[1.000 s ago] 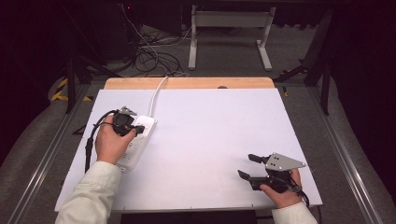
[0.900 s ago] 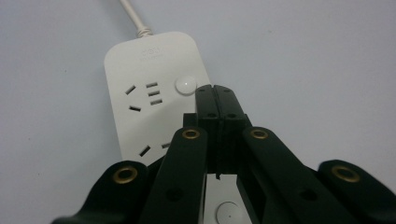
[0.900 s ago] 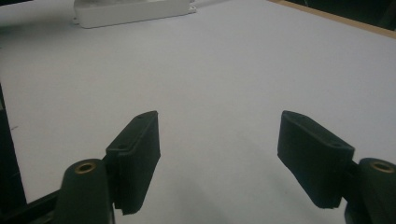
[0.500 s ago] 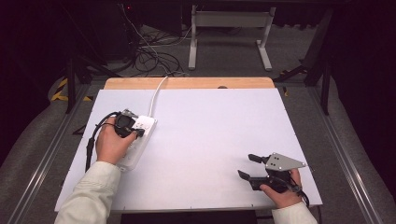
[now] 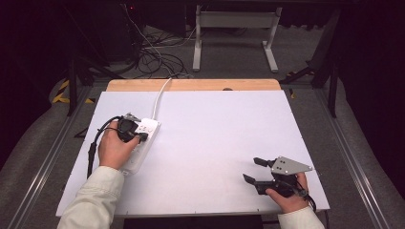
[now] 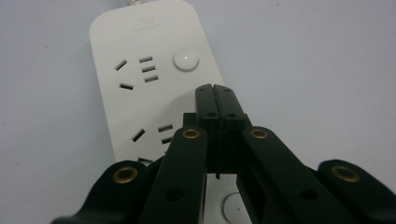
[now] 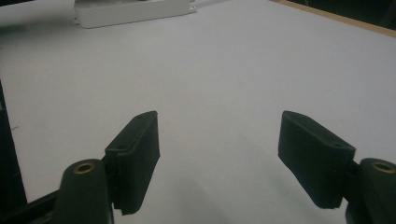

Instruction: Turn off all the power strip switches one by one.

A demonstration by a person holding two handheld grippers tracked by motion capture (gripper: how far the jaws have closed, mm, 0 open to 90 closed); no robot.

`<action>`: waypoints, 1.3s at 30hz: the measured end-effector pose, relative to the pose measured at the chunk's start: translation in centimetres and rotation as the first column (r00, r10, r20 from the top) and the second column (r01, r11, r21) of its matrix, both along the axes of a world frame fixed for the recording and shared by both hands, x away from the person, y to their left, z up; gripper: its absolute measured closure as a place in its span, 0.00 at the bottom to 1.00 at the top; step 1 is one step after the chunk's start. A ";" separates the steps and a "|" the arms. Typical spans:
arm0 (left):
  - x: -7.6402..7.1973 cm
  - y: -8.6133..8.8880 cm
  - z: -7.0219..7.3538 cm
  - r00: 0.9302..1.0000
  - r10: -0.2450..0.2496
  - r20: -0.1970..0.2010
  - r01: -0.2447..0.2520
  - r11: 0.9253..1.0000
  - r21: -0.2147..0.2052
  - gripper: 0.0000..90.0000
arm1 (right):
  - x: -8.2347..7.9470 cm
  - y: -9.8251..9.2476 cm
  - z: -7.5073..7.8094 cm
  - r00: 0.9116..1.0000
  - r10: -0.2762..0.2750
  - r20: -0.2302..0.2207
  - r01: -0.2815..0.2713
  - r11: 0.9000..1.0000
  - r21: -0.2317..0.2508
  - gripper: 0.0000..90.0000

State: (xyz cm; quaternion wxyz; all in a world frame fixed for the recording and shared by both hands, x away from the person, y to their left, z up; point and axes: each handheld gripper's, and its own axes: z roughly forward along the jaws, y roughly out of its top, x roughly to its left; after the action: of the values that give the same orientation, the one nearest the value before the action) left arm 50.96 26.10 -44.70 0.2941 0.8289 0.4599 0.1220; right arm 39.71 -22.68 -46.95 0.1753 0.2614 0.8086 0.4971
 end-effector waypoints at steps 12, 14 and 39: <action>-0.1 -0.4 0.1 1.000 0.005 -0.001 -0.005 1.000 0.026 1.00 | 0.0 0.0 0.0 1.000 0.001 -0.001 -0.001 1.000 -0.001 0.33; -0.1 -0.5 0.1 1.000 0.008 -0.001 -0.008 1.000 0.030 1.00 | 0.0 0.0 0.0 1.000 0.002 -0.001 -0.002 1.000 -0.002 0.33; -0.5 -0.7 1.1 0.999 0.032 0.026 -0.032 0.999 0.012 1.00 | 0.0 0.0 0.0 1.000 -0.001 0.000 0.001 1.000 -0.001 0.33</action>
State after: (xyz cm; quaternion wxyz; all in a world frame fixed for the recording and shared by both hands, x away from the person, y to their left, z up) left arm 50.46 25.41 -43.58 0.2930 0.8216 0.4685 0.1402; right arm 39.69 -22.64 -46.97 0.1758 0.2615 0.8088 0.4966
